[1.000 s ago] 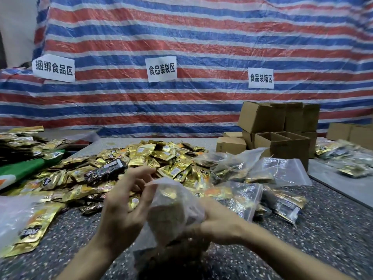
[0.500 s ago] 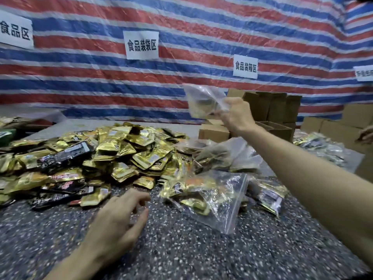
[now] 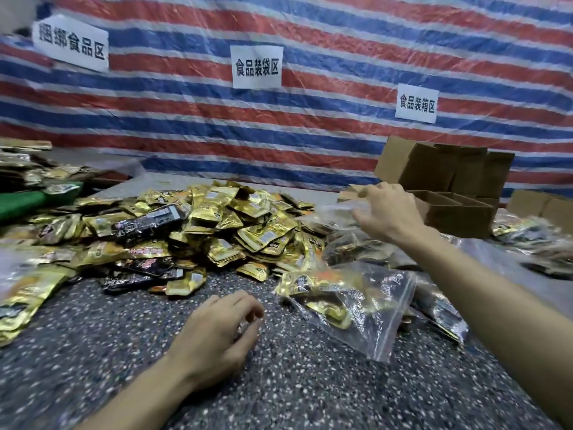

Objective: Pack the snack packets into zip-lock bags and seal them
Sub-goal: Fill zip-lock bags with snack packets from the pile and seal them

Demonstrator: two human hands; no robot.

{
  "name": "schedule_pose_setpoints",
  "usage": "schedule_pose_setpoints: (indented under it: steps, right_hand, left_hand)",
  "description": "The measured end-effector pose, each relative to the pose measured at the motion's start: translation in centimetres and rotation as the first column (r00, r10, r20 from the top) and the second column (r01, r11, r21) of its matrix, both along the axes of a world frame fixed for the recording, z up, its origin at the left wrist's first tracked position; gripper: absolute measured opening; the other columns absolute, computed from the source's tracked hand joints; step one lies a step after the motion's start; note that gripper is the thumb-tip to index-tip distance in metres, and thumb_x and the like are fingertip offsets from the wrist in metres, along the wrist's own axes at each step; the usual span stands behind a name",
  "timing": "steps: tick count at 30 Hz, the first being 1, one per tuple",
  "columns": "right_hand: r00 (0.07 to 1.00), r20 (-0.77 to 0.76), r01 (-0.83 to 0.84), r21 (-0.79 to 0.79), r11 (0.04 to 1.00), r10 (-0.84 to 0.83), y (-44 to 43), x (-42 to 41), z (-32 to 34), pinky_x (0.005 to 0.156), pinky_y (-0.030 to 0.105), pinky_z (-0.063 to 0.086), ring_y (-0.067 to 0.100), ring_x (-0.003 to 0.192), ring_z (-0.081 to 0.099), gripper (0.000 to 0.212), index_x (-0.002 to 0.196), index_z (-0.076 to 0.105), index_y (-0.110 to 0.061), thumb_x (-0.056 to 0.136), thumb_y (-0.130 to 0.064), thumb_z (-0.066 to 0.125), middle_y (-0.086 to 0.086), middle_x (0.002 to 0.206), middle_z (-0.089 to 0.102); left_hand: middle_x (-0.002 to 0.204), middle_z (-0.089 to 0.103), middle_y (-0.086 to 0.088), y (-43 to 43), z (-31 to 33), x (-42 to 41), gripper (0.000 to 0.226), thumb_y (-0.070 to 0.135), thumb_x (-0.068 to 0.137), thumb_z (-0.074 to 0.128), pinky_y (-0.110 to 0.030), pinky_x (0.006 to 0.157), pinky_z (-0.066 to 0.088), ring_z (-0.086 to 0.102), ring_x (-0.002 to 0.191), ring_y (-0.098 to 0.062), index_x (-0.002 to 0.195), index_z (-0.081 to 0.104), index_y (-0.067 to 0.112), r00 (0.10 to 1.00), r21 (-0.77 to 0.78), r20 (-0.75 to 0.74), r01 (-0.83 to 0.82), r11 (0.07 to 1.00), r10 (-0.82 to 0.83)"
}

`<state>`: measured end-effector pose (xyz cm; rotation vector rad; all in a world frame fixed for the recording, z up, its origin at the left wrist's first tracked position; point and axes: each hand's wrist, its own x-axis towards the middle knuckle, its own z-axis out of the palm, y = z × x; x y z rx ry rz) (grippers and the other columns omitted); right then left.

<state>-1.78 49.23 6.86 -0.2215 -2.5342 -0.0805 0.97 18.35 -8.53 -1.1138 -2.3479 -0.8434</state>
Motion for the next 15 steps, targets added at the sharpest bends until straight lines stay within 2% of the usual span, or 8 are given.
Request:
schedule_pose_setpoints:
  steps: [2, 5, 8, 11, 15]
  right_hand:
    - [0.956, -0.151, -0.262, -0.050, 0.964, 0.252, -4.3, 1.0, -2.3, 0.097, 0.043, 0.040, 0.025, 0.111, 0.054, 0.027, 0.110, 0.068, -0.020, 0.089, -0.037, 0.062, 0.005, 0.115, 0.066]
    - [0.860, -0.195, -0.508, -0.256, 0.822, 0.471, -10.3, 2.3, -6.3, 0.084, 0.032, 0.043, 0.013, 0.096, 0.056, 0.011, 0.098, 0.067, -0.021, 0.089, -0.026, 0.065, -0.002, 0.100, 0.066]
    - [0.815, -0.209, -0.566, -0.481, 0.669, 0.540, -14.2, 2.7, -10.6, 0.076, 0.027, 0.051, 0.008, 0.084, 0.060, 0.005, 0.095, 0.067, -0.018, 0.090, -0.017, 0.066, -0.005, 0.091, 0.066]
    - [0.805, -0.279, -0.564, -0.633, 0.531, 0.523, -15.5, 2.8, -13.5, 0.070, 0.027, 0.053, 0.005, 0.077, 0.063, 0.009, 0.091, 0.070, -0.019, 0.090, -0.010, 0.069, -0.007, 0.086, 0.068]
    - [0.778, -0.321, -0.573, -0.714, 0.402, 0.539, -14.3, 2.9, -14.6, 0.064, 0.018, 0.052, 0.006, 0.072, 0.066, 0.018, 0.084, 0.071, -0.024, 0.089, -0.007, 0.070, -0.011, 0.078, 0.070]
  left_hand:
    - [0.092, 0.059, 0.021, -0.3, 0.0, -0.2, 0.006, 0.031, 0.094, 0.059, -0.017, 0.074, 0.041, 0.049, 0.077, 0.007, 0.098, 0.063, 0.029, 1.000, 0.009, -0.011, -0.020, 1.000, 0.020]
    - [0.092, 0.059, 0.018, -0.4, 0.2, -0.4, 0.008, 0.028, 0.094, 0.059, -0.024, 0.079, 0.045, 0.053, 0.077, 0.000, 0.100, 0.063, 0.025, 0.998, 0.026, -0.005, -0.058, 0.998, 0.059]
    - [0.092, 0.061, 0.013, -0.6, 0.1, -0.6, 0.014, 0.029, 0.092, 0.055, -0.027, 0.078, 0.043, 0.047, 0.076, 0.000, 0.101, 0.063, 0.023, 0.993, 0.054, -0.009, -0.121, 0.991, 0.122]
    - [0.090, 0.062, 0.011, -1.4, 0.3, -0.7, 0.016, 0.029, 0.091, 0.054, -0.027, 0.074, 0.046, 0.053, 0.076, -0.004, 0.101, 0.064, 0.021, 0.984, 0.116, 0.038, -0.175, 0.978, 0.172]
    - [0.084, 0.058, 0.017, -2.5, 1.0, -1.0, 0.006, 0.022, 0.096, 0.057, -0.024, 0.070, 0.045, 0.051, 0.074, 0.005, 0.100, 0.062, 0.022, 0.963, 0.193, 0.145, -0.252, 0.948, 0.227]
